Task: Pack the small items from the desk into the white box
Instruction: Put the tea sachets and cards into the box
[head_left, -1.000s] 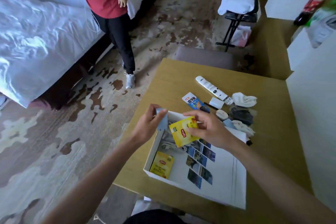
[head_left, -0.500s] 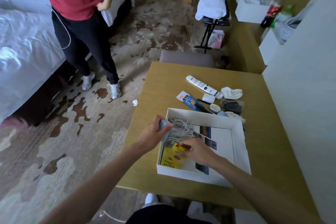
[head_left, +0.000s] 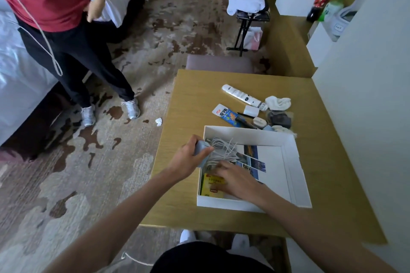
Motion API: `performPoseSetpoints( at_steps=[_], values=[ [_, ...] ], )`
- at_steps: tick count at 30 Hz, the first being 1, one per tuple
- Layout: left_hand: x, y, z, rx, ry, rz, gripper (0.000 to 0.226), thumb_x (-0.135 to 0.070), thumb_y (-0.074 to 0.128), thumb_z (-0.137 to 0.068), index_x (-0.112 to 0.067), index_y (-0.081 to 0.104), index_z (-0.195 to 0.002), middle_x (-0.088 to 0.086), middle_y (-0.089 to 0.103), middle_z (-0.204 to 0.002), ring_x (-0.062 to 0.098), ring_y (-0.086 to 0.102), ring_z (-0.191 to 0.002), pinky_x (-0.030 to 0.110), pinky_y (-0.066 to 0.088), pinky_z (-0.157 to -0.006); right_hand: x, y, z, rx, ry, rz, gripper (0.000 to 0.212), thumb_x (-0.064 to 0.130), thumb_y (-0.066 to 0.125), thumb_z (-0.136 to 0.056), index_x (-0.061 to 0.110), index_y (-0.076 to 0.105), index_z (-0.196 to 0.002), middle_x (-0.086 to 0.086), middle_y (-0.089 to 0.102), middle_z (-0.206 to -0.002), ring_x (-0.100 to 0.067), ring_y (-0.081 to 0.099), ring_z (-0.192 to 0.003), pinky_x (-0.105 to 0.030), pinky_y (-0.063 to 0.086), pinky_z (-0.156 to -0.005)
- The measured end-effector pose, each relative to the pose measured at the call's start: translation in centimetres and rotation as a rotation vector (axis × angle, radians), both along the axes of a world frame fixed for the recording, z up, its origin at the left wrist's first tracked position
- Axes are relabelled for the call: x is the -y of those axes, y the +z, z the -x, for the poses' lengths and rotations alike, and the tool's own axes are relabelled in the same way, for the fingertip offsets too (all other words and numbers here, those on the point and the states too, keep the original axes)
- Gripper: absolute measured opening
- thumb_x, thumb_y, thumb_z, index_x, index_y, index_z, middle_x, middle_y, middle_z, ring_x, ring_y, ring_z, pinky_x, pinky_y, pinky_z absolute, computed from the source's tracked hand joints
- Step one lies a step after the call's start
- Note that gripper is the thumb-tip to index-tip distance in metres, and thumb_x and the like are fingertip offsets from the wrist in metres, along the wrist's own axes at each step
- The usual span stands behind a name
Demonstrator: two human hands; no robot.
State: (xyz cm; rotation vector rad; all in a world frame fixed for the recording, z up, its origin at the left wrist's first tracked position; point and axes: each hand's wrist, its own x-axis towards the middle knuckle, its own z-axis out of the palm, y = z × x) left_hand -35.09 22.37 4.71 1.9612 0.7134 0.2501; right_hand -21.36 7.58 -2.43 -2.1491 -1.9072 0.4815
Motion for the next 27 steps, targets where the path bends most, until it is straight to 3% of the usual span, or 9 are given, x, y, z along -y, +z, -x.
performPoseSetpoints(
  at_steps=[3, 5, 8, 12, 17, 22, 24, 27],
  values=[
    [0.9, 0.7, -0.8, 0.000, -0.103, -0.122, 0.037, -0.056, 0.055, -0.084, -0.027, 0.044, -0.105, -0.008, 0.058, -0.090, 0.009, 0.059, -0.078, 0.020, 0.049, -0.057, 1.6, 1.3, -0.9, -0.210, -0.157, -0.113, 0.032, 0.050, 0.050, -0.093, 0.035, 0.060, -0.119, 0.012, 0.061, -0.117, -0.002, 0.059, -0.091, -0.020, 0.048, -0.073],
    [1.8, 1.0, -1.6, -0.055, -0.215, -0.205, 0.045, -0.064, 0.053, -0.081, -0.030, 0.042, -0.108, -0.007, 0.057, -0.098, 0.012, 0.058, -0.080, 0.022, 0.048, -0.058, 2.9, 2.6, -2.3, -0.402, -0.353, -0.168, 0.035, 0.053, 0.044, -0.096, 0.029, 0.066, -0.108, 0.007, 0.070, -0.095, -0.007, 0.064, -0.078, -0.030, 0.053, -0.067],
    [3.5, 0.5, -3.5, -0.142, -0.402, -0.363, 0.048, -0.068, 0.048, -0.080, -0.033, 0.038, -0.112, 0.001, 0.058, -0.111, 0.014, 0.053, -0.085, 0.027, 0.043, -0.061, 4.8, 4.1, -4.9, -0.589, -0.568, -0.040, 0.040, 0.055, 0.044, -0.092, 0.025, 0.070, -0.087, 0.005, 0.069, -0.072, -0.007, 0.065, -0.065, -0.030, 0.051, -0.061],
    [6.1, -1.5, -7.0, -0.269, -0.610, -0.426, 0.046, -0.056, 0.055, -0.084, -0.027, 0.043, -0.117, 0.004, 0.061, -0.119, 0.019, 0.057, -0.096, 0.032, 0.046, -0.073, 7.3, 3.6, -7.3, -0.337, -0.576, 0.088, 0.022, 0.028, 0.049, -0.099, 0.018, 0.068, -0.103, 0.000, 0.070, -0.094, -0.012, 0.064, -0.080, -0.026, 0.051, -0.072],
    [8.8, -4.0, -9.5, -0.448, -0.846, -0.499, 0.047, -0.041, 0.054, -0.089, -0.021, 0.039, -0.129, 0.009, 0.056, -0.129, 0.027, 0.060, -0.105, 0.041, 0.053, -0.084, 8.7, 2.4, -7.7, -0.020, -0.420, 0.202, 0.029, 0.030, 0.045, -0.098, 0.021, 0.057, -0.123, -0.008, 0.065, -0.106, -0.023, 0.062, -0.089, -0.035, 0.052, -0.074],
    [8.6, -4.7, -8.7, -0.479, -0.929, -0.545, 0.040, -0.035, 0.050, -0.093, -0.026, 0.045, -0.131, 0.005, 0.055, -0.131, 0.025, 0.058, -0.108, 0.035, 0.047, -0.081, 8.4, 2.2, -8.4, -0.020, -0.285, 0.261, 0.030, 0.023, 0.042, -0.097, 0.018, 0.051, -0.125, -0.012, 0.065, -0.108, -0.026, 0.062, -0.087, -0.039, 0.052, -0.072],
    [8.1, -4.6, -8.3, -0.481, -0.877, -0.483, 0.034, -0.026, 0.049, -0.095, -0.029, 0.050, -0.129, 0.002, 0.059, -0.128, 0.023, 0.059, -0.106, 0.036, 0.050, -0.086, 8.1, 2.1, -8.6, -0.058, -0.257, 0.234, 0.030, 0.020, 0.044, -0.096, 0.016, 0.053, -0.124, -0.012, 0.066, -0.111, -0.028, 0.063, -0.089, -0.042, 0.054, -0.075],
    [7.5, -4.2, -7.8, -0.539, -0.842, -0.428, 0.044, -0.007, 0.049, -0.091, -0.032, 0.054, -0.127, 0.002, 0.062, -0.122, 0.020, 0.059, -0.105, 0.038, 0.051, -0.088, 7.6, 2.0, -8.4, -0.088, -0.202, 0.206, 0.027, 0.018, 0.046, -0.095, 0.016, 0.059, -0.118, -0.011, 0.067, -0.107, -0.027, 0.064, -0.085, -0.037, 0.053, -0.070]
  ],
)
